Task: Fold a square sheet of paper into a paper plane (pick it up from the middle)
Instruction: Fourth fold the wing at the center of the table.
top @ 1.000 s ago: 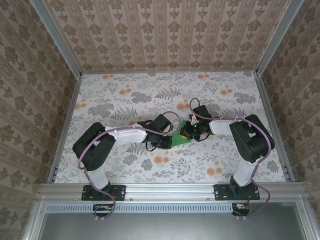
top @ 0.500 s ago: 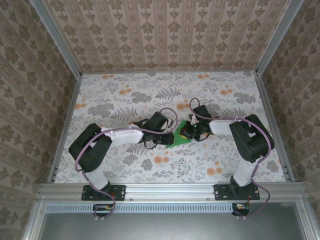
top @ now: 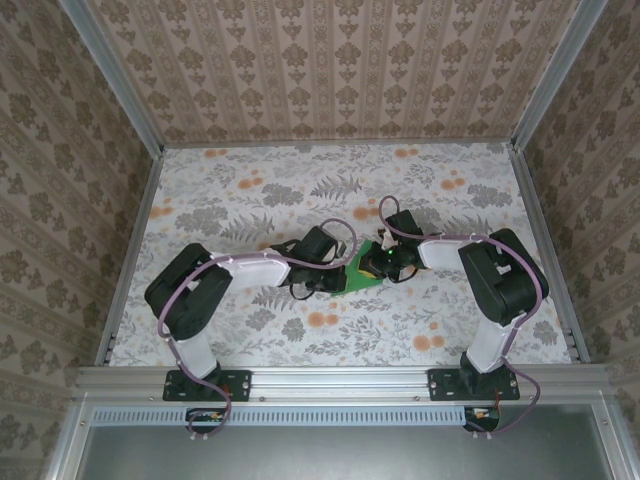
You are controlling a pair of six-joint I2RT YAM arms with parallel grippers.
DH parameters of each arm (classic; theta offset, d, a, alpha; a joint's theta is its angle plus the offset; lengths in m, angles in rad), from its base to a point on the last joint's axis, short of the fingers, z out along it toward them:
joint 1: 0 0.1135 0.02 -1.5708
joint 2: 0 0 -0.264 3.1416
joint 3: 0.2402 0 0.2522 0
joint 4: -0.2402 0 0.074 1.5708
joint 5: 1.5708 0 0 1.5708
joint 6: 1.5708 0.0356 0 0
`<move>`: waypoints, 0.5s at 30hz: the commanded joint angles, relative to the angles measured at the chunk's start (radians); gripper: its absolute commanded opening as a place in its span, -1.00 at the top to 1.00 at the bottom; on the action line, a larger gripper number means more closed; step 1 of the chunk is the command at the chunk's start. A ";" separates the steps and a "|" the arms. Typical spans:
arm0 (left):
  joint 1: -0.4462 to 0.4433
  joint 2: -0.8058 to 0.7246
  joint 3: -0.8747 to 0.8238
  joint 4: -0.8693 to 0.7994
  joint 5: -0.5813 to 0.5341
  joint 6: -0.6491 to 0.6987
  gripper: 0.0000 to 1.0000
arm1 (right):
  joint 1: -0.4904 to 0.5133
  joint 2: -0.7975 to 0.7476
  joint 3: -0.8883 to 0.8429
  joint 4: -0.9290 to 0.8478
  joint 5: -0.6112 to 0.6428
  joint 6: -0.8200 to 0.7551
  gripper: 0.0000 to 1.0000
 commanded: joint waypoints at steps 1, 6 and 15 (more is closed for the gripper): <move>0.012 0.019 0.009 -0.020 -0.022 -0.007 0.90 | 0.000 -0.004 -0.011 -0.118 0.077 -0.032 0.77; 0.013 0.021 0.003 -0.012 -0.022 -0.007 0.95 | 0.005 -0.058 0.014 -0.079 0.014 -0.069 0.78; 0.015 0.018 -0.005 0.001 -0.015 -0.009 0.98 | 0.087 -0.010 0.074 -0.043 -0.004 -0.062 0.84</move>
